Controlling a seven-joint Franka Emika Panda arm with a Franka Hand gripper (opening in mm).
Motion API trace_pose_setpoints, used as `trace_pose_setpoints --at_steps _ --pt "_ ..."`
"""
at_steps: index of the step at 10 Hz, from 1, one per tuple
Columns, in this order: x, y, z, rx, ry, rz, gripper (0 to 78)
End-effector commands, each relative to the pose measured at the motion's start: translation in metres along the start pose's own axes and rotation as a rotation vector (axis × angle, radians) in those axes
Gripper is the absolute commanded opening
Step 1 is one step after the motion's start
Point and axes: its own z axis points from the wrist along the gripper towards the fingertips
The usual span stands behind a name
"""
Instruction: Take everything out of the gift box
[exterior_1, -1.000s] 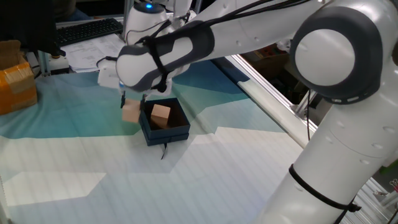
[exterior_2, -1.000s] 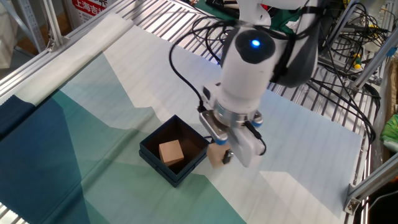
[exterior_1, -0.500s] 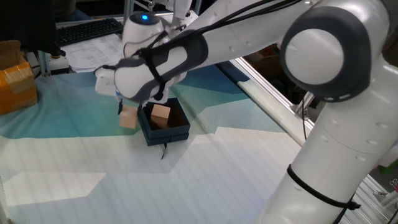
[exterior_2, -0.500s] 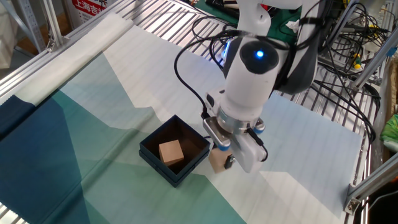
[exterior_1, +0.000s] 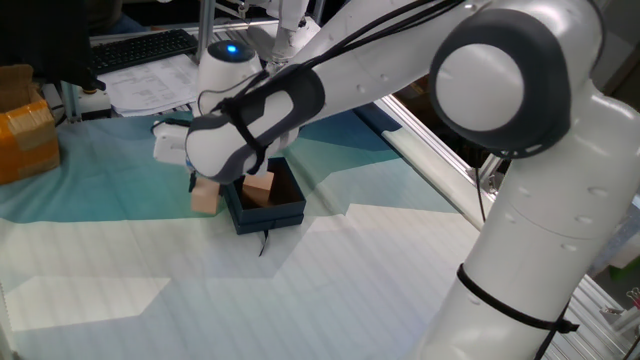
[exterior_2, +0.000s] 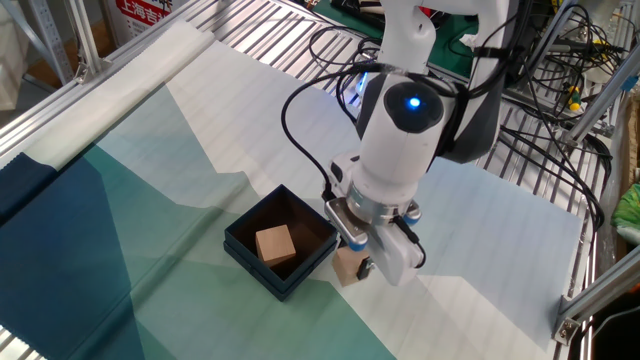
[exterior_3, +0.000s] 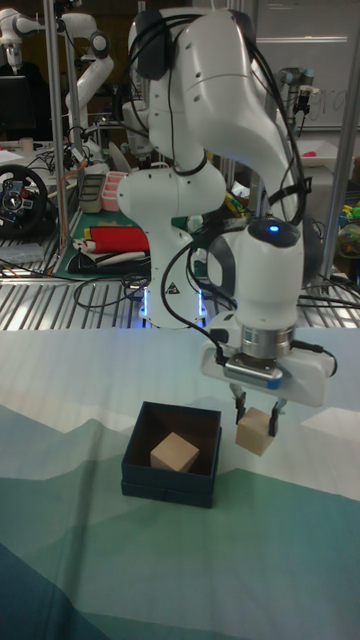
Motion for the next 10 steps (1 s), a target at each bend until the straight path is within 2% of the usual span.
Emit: trace_pose_setpoints --at_steps 1,10 --pt "-0.0019 -0.0014 0.0080 -0.005 -0.015 -0.006 1.3" --pt "-0.0009 -0.0009 0.0099 0.006 -0.017 0.018 1.3"
